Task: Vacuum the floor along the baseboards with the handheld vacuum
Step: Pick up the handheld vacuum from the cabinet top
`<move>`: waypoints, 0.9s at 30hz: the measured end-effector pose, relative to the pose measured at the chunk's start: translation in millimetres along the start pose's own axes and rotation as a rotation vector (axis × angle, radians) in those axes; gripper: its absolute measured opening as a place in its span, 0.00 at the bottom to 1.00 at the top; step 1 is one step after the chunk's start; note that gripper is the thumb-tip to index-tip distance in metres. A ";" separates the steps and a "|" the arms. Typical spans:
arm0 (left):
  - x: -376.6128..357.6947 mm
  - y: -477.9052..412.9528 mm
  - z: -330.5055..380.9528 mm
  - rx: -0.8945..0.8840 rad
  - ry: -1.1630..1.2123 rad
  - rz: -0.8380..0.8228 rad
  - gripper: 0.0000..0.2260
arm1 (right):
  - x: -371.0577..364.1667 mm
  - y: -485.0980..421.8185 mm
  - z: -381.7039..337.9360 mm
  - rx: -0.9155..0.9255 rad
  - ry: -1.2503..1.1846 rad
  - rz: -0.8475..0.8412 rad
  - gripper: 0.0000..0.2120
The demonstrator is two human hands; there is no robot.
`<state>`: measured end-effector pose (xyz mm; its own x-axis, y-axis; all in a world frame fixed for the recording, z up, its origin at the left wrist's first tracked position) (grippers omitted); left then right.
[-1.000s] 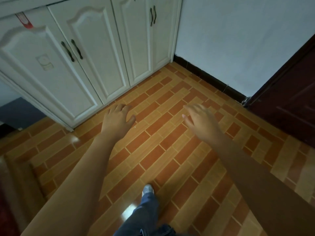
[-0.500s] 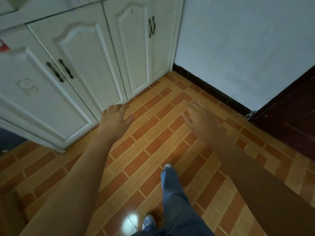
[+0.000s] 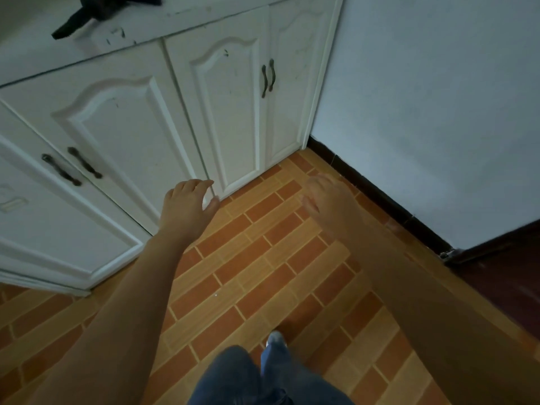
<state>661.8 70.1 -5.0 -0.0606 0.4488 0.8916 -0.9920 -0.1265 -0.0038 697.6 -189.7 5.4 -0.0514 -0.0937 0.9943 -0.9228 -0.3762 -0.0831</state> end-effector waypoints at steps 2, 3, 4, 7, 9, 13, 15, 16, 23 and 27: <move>1.3 -23.3 -0.6 0.020 0.001 0.005 0.19 | -1.4 -28.1 7.6 0.030 0.017 0.004 0.23; 2.2 -35.2 -1.0 0.030 0.002 0.010 0.19 | -2.3 -42.2 10.6 0.042 0.013 0.017 0.23; 2.9 -47.6 -1.6 0.037 0.003 0.016 0.19 | -2.8 -56.7 13.7 0.048 0.006 0.021 0.23; 3.1 -85.7 -4.1 0.042 -0.006 0.026 0.19 | -5.8 -98.4 21.1 0.055 -0.017 0.019 0.25; 0.9 -112.8 -7.1 0.041 -0.007 0.026 0.19 | -9.3 -124.5 23.6 0.060 -0.016 0.020 0.25; -5.4 -174.8 -17.4 0.015 -0.013 0.009 0.19 | -16.8 -185.5 27.9 0.060 -0.018 -0.019 0.28; -5.2 -209.3 -21.8 0.000 0.000 0.011 0.19 | -19.9 -218.3 30.8 0.046 -0.033 -0.015 0.29; -3.7 -227.7 -23.9 -0.003 0.004 0.013 0.19 | -21.3 -234.9 31.6 0.038 -0.033 -0.014 0.29; 5.5 -333.1 -34.3 -0.040 0.007 -0.035 0.20 | -32.3 -337.8 31.5 0.013 -0.064 -0.002 0.21; 2.2 -363.8 -39.5 -0.044 -0.008 -0.071 0.20 | -39.4 -374.9 29.1 0.047 -0.031 0.032 0.18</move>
<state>1018.1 152.1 -19.6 0.0103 0.4484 0.8938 -0.9977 -0.0556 0.0394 1056.8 -71.8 -4.6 -0.0683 -0.1344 0.9886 -0.9018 -0.4155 -0.1188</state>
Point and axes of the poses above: each hand's wrist, its own y-axis away from the middle knuckle, its own x-axis out of the back of the hand, z = x × y, the point moved 3 cm from there along -y, towards the middle knuckle, and after that the axes turned 11 degrees about y, right-handed, at the moved point
